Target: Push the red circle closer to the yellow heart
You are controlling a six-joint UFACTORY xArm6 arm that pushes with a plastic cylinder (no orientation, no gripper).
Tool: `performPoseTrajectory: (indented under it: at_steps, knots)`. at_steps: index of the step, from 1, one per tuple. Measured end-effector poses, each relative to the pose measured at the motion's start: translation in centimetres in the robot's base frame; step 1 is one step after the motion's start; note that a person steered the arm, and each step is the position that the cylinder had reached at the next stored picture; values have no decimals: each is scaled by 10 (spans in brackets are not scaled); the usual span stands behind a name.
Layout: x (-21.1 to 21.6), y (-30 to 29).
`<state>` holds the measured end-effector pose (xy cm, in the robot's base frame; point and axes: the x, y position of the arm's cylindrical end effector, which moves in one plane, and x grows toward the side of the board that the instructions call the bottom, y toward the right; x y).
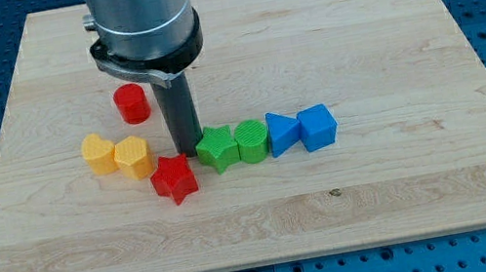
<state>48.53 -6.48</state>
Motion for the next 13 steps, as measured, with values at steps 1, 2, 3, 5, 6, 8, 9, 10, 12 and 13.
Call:
performPoseTrajectory:
  at_steps: [1,2,3,5,6,8,9,10,12,13]
  knots:
    - [-18,1]
    - [-36,1]
    - [-37,1]
    - [-50,1]
    - [-64,-4]
    - [-74,-38]
    - [-74,-56]
    - [-74,-74]
    - [-53,-90]
    - [-57,-84]
